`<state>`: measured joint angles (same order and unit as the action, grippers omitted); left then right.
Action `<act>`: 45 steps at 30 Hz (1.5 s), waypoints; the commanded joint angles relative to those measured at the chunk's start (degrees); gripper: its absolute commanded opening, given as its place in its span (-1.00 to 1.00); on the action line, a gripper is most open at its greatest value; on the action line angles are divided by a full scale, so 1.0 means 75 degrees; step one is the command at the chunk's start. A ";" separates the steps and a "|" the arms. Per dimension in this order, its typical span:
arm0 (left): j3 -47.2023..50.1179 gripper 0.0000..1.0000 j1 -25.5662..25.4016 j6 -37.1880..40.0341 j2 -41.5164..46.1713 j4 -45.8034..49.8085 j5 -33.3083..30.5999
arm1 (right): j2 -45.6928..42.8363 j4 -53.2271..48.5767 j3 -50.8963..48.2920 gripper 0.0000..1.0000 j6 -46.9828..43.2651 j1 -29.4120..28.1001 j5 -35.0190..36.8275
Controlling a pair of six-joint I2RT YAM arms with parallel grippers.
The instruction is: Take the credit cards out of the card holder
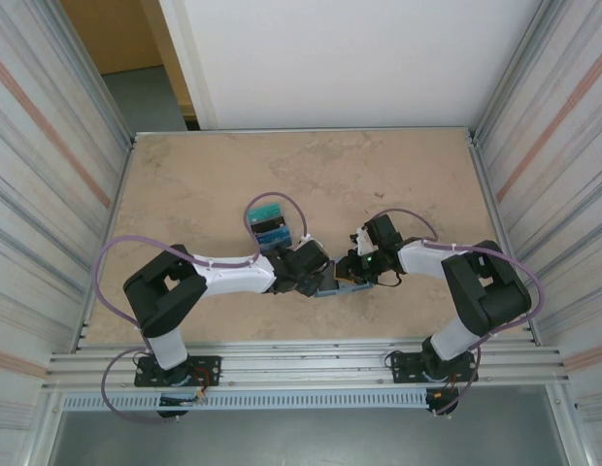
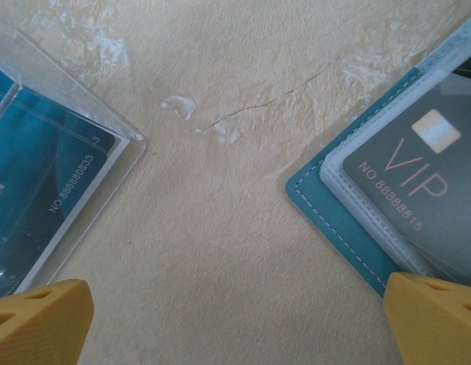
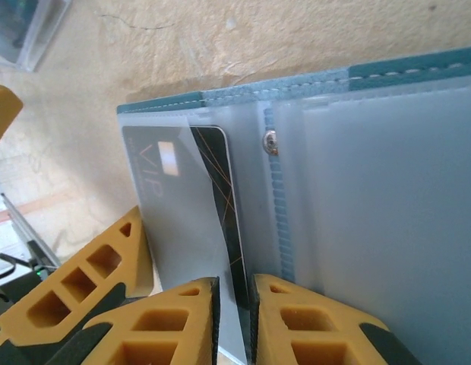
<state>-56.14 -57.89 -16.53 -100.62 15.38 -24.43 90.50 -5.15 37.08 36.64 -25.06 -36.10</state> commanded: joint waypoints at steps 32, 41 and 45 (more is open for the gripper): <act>-0.0345 0.97 -0.0016 0.0013 -0.0095 0.0622 -0.0398 | -0.0163 0.0965 -0.0609 -1.00 0.0172 0.0827 -0.0871; -0.0504 0.97 -0.0014 0.0203 0.0207 0.0530 -0.0245 | -0.0166 0.0827 -0.0588 -1.00 0.0095 0.0908 -0.0895; -0.0735 0.97 -0.0007 0.0439 0.0332 0.0317 -0.0128 | -0.0216 0.0783 -0.0588 -1.00 0.0083 0.0905 -0.0888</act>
<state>-59.24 -57.89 -15.14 -100.47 18.70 -25.34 89.97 2.46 32.97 38.54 -18.61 -41.91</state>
